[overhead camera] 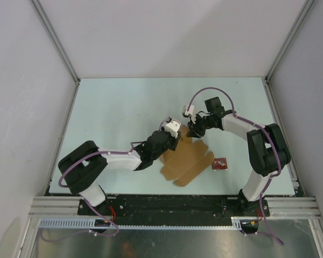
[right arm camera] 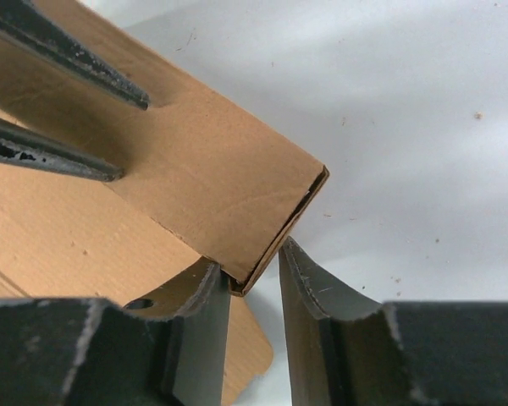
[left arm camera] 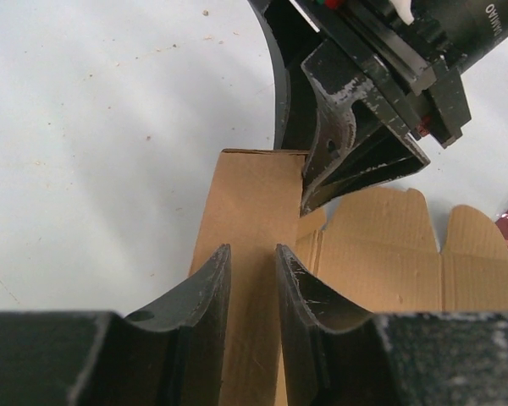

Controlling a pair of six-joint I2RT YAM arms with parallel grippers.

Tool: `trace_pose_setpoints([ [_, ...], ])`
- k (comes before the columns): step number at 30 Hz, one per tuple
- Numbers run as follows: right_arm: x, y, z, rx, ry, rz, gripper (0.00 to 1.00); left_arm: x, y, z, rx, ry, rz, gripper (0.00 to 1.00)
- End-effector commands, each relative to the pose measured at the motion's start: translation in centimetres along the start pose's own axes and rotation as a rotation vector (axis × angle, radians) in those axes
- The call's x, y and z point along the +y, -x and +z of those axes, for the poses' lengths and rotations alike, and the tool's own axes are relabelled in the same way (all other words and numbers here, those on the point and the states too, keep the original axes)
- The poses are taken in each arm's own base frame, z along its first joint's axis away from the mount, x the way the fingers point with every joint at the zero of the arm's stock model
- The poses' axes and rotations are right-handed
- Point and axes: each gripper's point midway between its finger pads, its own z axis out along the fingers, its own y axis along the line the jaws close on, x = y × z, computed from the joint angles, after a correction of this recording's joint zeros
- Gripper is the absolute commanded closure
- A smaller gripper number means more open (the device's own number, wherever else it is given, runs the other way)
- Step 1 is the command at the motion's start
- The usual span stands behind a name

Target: Fold the paper box

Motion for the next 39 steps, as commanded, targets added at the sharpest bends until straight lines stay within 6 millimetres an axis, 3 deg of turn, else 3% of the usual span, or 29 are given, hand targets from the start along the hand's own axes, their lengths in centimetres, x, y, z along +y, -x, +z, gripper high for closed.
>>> trace_pose_setpoints([
  [1,-1.2,1.9,0.0,-0.035,-0.035,-0.021,0.7,-0.6,2.2,-0.2,-0.047,-0.037,-0.013,0.67],
  [9,-2.0,2.1,0.3,-0.039,-0.072,-0.009,0.79,-0.5,2.2,-0.6,-0.047,-0.039,-0.016,0.67],
  [17,-2.1,2.4,0.3,-0.049,-0.071,-0.014,0.85,0.9,1.2,-0.8,-0.025,0.005,-0.012,0.67],
  [22,-1.9,2.2,0.4,-0.046,-0.063,-0.018,1.0,1.5,0.9,-0.6,-0.018,0.024,-0.014,0.67],
  [29,-1.8,1.8,0.6,-0.035,-0.054,-0.015,1.0,1.4,1.3,-0.3,-0.023,0.016,-0.01,0.67],
  [33,-1.8,1.8,0.4,-0.028,-0.062,-0.008,0.68,1.3,1.5,-0.3,-0.026,0.012,-0.01,0.67],
  [35,-1.8,1.6,0.3,-0.026,-0.06,-0.001,0.6,1.3,1.4,-0.2,-0.025,0.011,-0.008,0.67],
  [39,-1.7,1.5,0.3,-0.025,-0.055,0.016,0.59,1.3,1.2,-0.1,-0.017,0.011,-0.008,0.67],
])
